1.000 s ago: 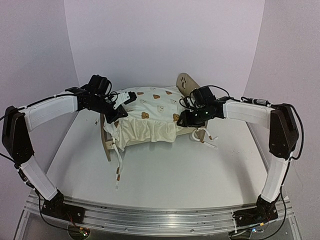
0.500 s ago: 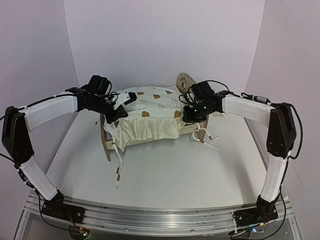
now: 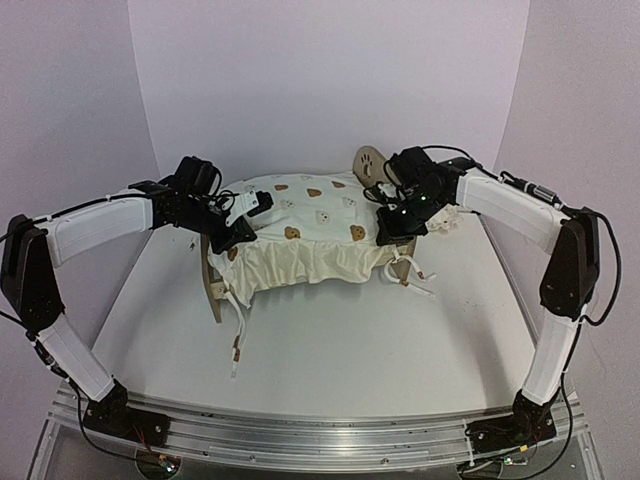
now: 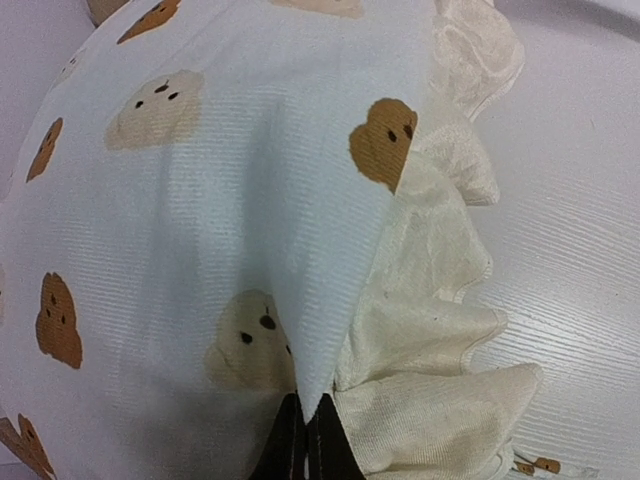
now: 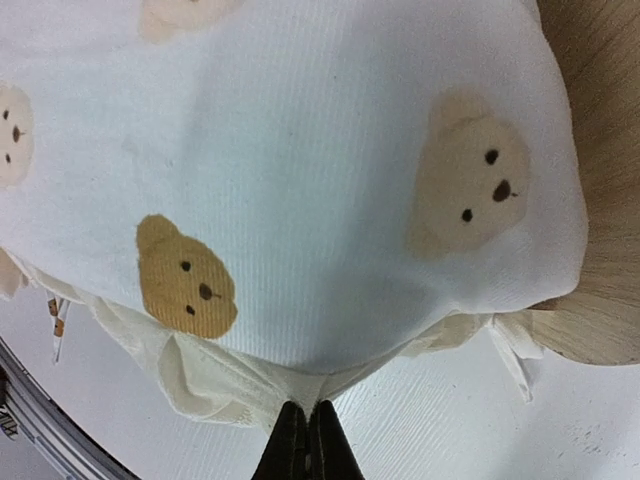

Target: Set up the pet bed

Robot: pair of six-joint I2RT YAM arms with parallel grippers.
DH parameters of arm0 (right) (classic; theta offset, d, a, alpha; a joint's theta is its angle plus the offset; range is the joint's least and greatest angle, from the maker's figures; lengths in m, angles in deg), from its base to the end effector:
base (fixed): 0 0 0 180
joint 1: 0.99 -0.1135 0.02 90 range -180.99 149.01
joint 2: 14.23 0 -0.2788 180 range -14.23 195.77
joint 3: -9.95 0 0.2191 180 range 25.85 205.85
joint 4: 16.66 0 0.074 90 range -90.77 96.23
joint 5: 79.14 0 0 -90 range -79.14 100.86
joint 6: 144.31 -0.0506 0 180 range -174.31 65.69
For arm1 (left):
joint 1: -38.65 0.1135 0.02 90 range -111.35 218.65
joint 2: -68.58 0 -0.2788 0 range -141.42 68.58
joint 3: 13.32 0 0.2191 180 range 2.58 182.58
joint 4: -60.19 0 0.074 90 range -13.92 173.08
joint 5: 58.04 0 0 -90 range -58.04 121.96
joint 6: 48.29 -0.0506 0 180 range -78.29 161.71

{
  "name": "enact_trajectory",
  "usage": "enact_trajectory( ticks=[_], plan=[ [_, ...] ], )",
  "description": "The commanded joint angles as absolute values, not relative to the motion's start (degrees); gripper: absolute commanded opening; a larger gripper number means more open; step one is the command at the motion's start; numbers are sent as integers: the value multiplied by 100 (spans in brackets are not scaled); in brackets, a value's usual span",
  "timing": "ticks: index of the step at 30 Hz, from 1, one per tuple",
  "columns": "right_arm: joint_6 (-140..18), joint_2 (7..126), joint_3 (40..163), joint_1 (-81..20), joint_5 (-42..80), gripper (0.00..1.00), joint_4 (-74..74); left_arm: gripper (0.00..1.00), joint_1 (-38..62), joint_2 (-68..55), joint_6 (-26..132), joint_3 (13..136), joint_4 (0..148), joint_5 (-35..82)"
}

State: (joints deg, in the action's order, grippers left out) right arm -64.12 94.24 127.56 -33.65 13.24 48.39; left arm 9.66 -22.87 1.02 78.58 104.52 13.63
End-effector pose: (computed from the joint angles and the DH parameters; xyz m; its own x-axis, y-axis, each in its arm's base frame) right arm 0.3310 0.2146 0.3096 -0.7822 -0.2992 -0.5464 -0.4318 0.8926 0.1294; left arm 0.2845 -0.1758 0.3093 -0.0305 0.7244 -0.6887 0.8945 0.3273 0.3046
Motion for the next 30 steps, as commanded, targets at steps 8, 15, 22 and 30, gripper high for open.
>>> enact_trajectory(
  ticks=[8,15,22,30],
  plan=[
    [-6974,9055,12271,-3117,1492,43,5436,0,1008,-1936,-9,7757,10478,1368],
    [-6990,8979,12198,-2920,1278,50,5364,0,1000,-1863,-426,7674,11305,795],
    [-6915,8705,12438,-2921,921,53,5358,25,1018,-1662,-1447,7475,12622,677],
    [-6897,8608,13048,-2894,211,58,5342,68,1095,-1612,-546,8777,12965,14]
  ],
)
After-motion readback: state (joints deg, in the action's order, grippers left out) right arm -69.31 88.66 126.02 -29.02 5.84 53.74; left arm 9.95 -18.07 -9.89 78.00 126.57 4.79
